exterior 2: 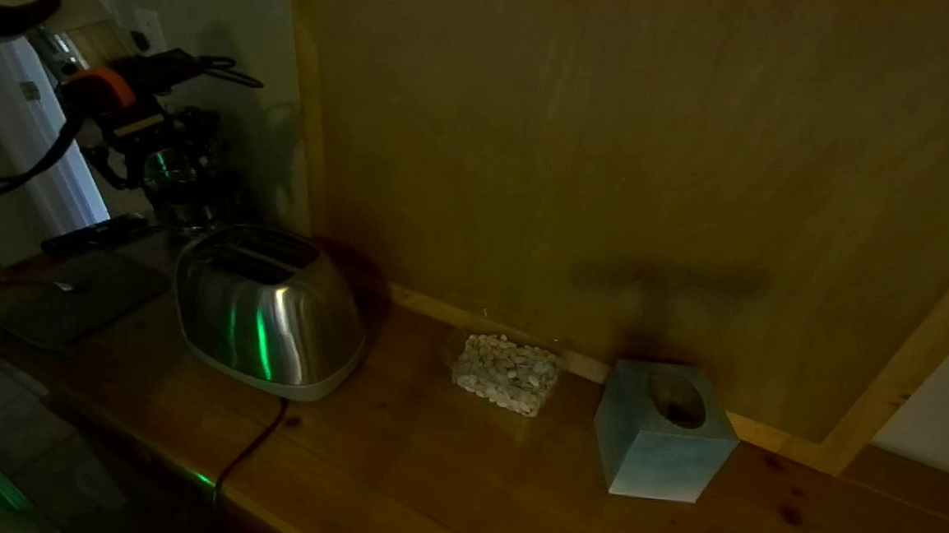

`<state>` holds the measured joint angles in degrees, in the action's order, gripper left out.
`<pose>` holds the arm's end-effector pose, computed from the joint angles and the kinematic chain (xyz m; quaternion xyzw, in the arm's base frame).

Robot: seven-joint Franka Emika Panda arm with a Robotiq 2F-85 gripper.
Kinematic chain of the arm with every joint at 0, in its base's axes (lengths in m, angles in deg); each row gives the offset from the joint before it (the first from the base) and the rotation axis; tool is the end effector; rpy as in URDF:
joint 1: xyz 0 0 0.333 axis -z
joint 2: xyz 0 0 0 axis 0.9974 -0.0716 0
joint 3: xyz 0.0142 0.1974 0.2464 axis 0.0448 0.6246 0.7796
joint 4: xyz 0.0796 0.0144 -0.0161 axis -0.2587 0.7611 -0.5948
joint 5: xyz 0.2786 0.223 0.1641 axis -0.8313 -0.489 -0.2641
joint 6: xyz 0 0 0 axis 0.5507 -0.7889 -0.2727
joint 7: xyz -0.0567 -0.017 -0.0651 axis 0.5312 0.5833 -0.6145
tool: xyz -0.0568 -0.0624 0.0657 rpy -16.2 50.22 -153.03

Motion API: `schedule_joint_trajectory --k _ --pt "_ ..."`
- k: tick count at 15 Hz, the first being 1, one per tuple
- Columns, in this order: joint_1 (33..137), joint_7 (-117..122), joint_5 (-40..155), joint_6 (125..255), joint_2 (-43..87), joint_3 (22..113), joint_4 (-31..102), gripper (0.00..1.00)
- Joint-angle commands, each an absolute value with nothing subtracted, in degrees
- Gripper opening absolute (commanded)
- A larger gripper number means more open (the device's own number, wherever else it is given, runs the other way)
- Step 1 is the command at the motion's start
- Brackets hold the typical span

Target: Push down the toaster lever

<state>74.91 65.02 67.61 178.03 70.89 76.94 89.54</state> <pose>0.3761 0.0999 0.4701 0.7600 0.6342 0.0196 0.1408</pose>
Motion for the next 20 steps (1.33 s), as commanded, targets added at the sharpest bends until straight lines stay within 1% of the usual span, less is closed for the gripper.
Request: schedule_joint_trajectory --k 1,13,20 --pt "76.1 54.8 69.8 174.4 72.3 78.9 87.0 1.0" --pt "73.8 30.6 66.5 162.7 74.4 78.6 81.6 1.0" --pt "73.3 22.5 65.2 161.0 77.5 79.0 82.1 1.0"
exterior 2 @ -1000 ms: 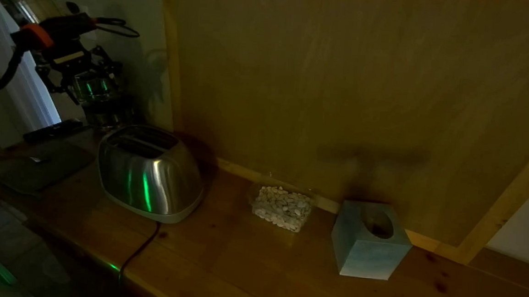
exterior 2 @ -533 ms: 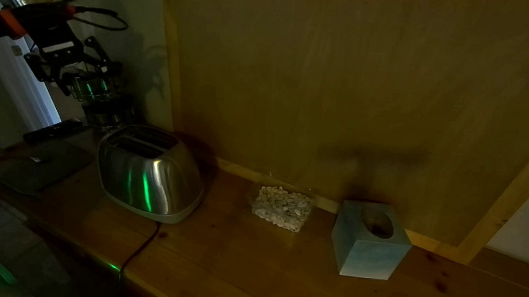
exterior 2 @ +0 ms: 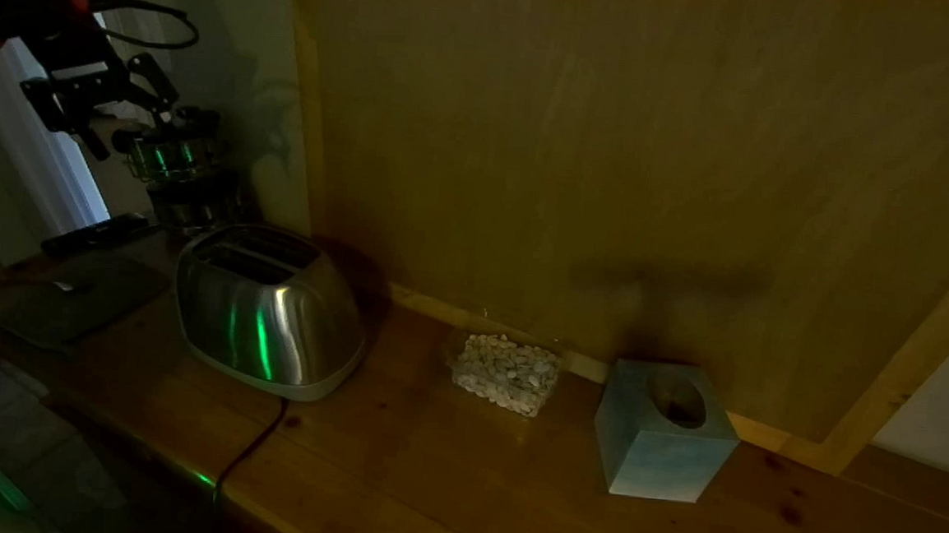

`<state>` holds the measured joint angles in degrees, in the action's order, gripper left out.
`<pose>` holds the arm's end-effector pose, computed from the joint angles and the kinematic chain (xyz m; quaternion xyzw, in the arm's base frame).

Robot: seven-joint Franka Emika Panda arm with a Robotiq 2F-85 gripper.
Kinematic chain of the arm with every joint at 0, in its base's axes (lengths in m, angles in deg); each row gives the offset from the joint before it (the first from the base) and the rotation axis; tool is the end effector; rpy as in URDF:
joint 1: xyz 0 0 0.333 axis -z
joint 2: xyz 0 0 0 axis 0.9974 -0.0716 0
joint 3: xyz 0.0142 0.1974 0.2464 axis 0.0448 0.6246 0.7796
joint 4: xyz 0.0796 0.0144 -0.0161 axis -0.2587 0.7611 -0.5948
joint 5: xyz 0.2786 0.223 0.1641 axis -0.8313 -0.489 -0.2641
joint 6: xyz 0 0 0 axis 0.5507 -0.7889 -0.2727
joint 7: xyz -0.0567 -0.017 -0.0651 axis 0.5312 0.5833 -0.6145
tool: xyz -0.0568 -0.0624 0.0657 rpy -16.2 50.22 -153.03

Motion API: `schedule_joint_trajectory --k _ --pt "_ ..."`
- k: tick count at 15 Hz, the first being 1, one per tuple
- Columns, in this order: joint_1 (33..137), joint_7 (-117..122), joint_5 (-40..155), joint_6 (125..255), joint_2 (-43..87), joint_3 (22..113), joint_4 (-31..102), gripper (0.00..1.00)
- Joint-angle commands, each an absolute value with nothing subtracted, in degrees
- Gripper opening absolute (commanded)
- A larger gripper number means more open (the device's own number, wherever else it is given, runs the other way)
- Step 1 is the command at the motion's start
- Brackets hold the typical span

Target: Push down the toaster lever

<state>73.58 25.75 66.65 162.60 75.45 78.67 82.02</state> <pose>0.3508 0.1114 0.5381 0.9308 0.3361 0.0389 0.1382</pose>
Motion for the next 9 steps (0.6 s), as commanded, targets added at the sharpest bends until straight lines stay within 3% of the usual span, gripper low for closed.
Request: schedule_joint_trajectory --k 1,9 --pt "73.2 21.8 65.0 161.3 78.2 78.9 82.5 1.0" --pt "73.3 22.4 66.3 162.1 77.3 78.7 82.2 1.0"
